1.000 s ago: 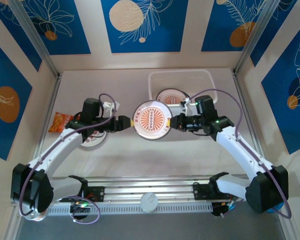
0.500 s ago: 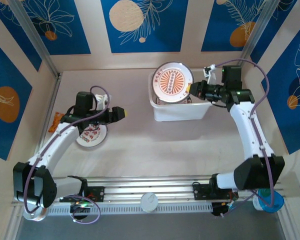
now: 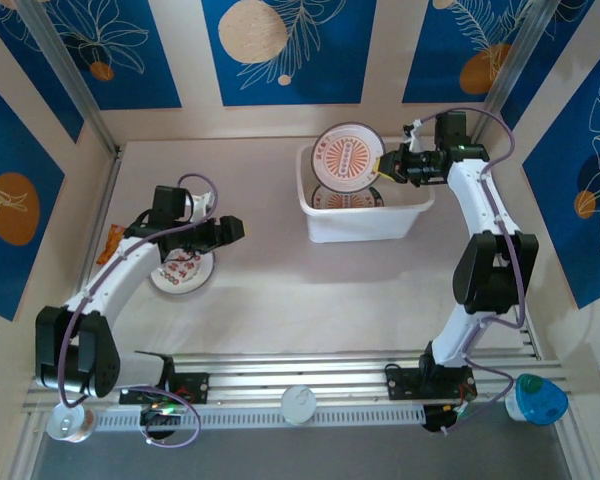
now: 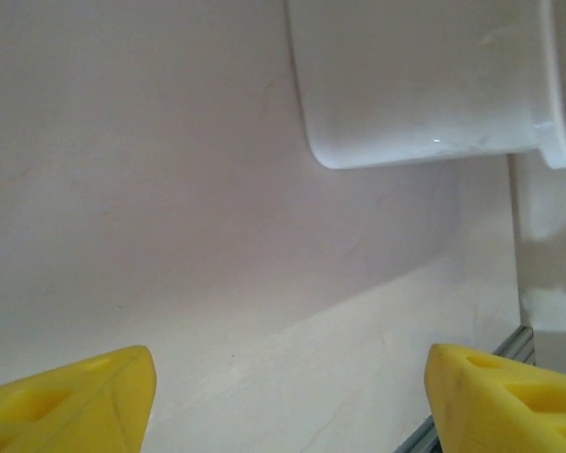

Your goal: Place the plates into the plastic bin on the countertop

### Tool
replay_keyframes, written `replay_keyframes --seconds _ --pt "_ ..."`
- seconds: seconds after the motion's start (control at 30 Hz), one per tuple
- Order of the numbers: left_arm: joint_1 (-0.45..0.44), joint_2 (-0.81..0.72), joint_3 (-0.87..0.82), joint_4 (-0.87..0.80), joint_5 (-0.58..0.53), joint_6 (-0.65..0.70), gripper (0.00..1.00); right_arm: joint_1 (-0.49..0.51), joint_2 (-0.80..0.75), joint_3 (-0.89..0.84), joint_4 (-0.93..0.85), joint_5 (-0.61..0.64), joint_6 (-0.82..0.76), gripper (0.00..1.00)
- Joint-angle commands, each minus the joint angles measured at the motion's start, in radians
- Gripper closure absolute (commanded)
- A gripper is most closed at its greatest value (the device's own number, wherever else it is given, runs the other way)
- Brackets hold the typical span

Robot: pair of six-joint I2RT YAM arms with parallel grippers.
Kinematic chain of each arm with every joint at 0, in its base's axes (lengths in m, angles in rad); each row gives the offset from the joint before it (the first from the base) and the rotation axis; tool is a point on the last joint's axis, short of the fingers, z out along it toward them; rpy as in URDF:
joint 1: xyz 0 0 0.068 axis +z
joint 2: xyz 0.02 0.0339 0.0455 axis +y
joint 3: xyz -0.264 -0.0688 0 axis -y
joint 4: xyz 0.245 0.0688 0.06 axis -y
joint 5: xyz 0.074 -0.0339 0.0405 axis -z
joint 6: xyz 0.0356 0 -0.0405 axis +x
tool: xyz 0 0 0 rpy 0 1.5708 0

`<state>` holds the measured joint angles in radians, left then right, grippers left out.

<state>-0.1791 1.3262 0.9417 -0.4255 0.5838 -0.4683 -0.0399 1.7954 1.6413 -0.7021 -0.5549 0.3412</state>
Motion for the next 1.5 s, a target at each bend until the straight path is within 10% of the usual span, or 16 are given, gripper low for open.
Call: replay_keyframes --seconds 0.0,0.93,1.47 --pt "0.016 0.006 0.035 -0.014 -0.024 0.019 0.25 -0.006 0.045 0.057 -0.029 -0.057 -0.039 0.95" --pt "0.038 -0.067 -0.001 -0.182 -0.158 0.072 0.24 0.039 0.305 0.142 -0.201 0.015 -0.198 0.9" --pt "0.081 -0.05 0.015 -0.329 -0.244 0.145 0.22 0.038 0.246 0.146 -0.213 0.127 -0.214 0.38"
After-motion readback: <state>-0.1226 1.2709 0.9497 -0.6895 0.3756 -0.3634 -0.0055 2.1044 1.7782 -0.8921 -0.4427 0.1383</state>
